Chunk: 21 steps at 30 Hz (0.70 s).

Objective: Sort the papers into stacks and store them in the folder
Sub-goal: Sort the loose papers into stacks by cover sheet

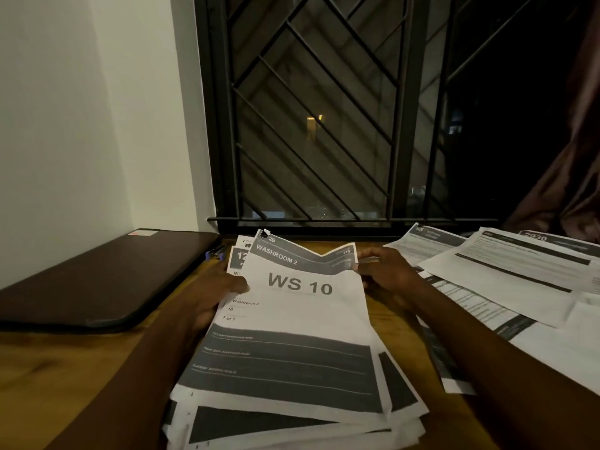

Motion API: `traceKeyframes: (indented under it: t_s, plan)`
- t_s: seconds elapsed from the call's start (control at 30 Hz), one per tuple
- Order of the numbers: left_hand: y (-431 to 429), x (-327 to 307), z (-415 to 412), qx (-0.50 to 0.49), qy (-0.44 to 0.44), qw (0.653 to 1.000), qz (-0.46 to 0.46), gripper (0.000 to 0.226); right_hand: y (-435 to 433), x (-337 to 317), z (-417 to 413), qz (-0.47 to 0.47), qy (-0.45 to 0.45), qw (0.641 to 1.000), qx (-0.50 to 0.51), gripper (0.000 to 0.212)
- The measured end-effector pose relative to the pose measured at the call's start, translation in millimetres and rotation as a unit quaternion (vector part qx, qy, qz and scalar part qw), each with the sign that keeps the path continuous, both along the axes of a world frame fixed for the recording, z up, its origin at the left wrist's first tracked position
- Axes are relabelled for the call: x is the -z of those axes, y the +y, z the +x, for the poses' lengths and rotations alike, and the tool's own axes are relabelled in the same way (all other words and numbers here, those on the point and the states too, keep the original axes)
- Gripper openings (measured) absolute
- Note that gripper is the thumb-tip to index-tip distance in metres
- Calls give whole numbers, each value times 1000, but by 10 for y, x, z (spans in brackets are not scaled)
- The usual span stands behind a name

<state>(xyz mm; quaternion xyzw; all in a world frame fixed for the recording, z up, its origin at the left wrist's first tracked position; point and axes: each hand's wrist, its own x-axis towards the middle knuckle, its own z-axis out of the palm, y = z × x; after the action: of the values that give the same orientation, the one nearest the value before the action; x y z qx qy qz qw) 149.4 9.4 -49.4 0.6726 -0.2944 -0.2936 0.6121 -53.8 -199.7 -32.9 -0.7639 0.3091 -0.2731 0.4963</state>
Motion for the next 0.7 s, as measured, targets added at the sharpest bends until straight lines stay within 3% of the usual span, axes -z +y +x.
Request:
traceKeyframes:
  t_s: [0.13,0.2,0.27,0.4,0.6,0.7]
  plan:
    - [0,-35,-128,24,-19,999,-31,29,53,94,136,-71,46,996,28,12]
    - [-28,-33,-177,2,-48,998,-32,26,134,144,215,-164,84,981,62,10]
    - [-41,-30,-171,-22,-38,998,-36,32,219,203,256,-216,78,969,91,19]
    - [-41,-38,-176,-13,69,994,-83,36,305,222,206,-138,43,988,47,57]
    - [-31,-102,-428,42,145,986,-75,27,148,92,128,-59,-92,986,124,36]
    - [-54,-109,-500,43,118,991,-44,26,9,93,-53,-99,8,989,112,38]
